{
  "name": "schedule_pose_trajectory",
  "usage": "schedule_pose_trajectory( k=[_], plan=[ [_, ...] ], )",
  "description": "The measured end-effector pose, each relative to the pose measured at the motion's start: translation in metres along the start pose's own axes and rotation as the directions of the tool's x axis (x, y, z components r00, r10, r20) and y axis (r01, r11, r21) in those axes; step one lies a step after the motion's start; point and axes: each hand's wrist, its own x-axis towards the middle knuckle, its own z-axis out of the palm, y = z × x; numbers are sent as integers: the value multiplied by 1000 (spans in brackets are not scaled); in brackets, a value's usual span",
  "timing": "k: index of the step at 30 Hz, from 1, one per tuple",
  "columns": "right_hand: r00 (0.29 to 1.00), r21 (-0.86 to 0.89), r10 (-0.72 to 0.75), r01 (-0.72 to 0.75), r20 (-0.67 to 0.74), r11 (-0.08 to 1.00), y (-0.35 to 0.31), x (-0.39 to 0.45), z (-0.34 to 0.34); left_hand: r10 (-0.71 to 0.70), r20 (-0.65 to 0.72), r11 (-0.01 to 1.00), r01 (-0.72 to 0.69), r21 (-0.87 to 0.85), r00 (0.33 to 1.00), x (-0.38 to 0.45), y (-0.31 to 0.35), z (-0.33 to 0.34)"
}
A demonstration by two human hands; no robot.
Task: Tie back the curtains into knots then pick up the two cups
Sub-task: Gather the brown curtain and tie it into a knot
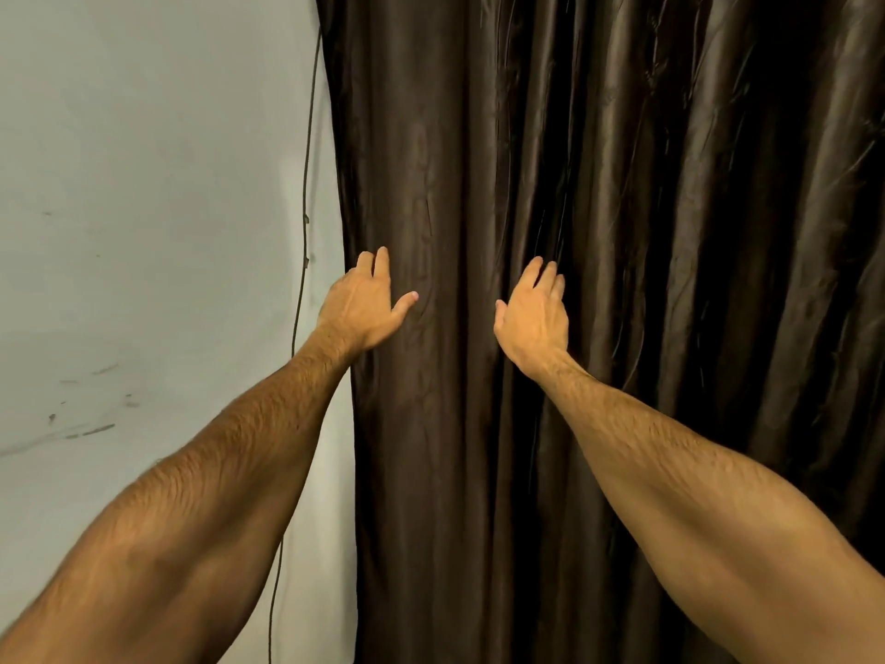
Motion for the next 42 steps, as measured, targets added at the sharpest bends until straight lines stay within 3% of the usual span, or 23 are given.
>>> schedule_pose_trajectory(
  k=[4, 6, 14, 24, 31, 37, 42],
  plan=[
    [994, -219, 69, -86, -84, 972, -20, 9, 12, 60, 5, 998, -60, -6, 998, 23, -26, 21],
    [988, -239, 118, -139, -100, 961, -29, 11, 19, 86, 13, 996, -85, -25, 996, 32, -35, 32],
    [924, 85, 378, -373, -56, 924, -42, 13, 41, 130, 81, 981, -116, -157, 988, 48, -59, 69],
    [792, 167, 609, -607, 49, 777, -46, 16, 68, 115, 106, 982, -97, -162, 988, 60, -76, 108],
    [836, 341, 538, -540, 110, 769, -47, 34, 84, 55, 177, 981, -19, -195, 983, 79, -82, 127],
    [896, 338, 442, -432, 52, 836, -55, 53, 101, -67, 200, 956, 120, -268, 978, 101, -79, 136],
    [876, 488, 468, -462, 120, 740, -65, 62, 115, -165, 241, 906, 243, -346, 956, 110, -81, 152]
  ],
)
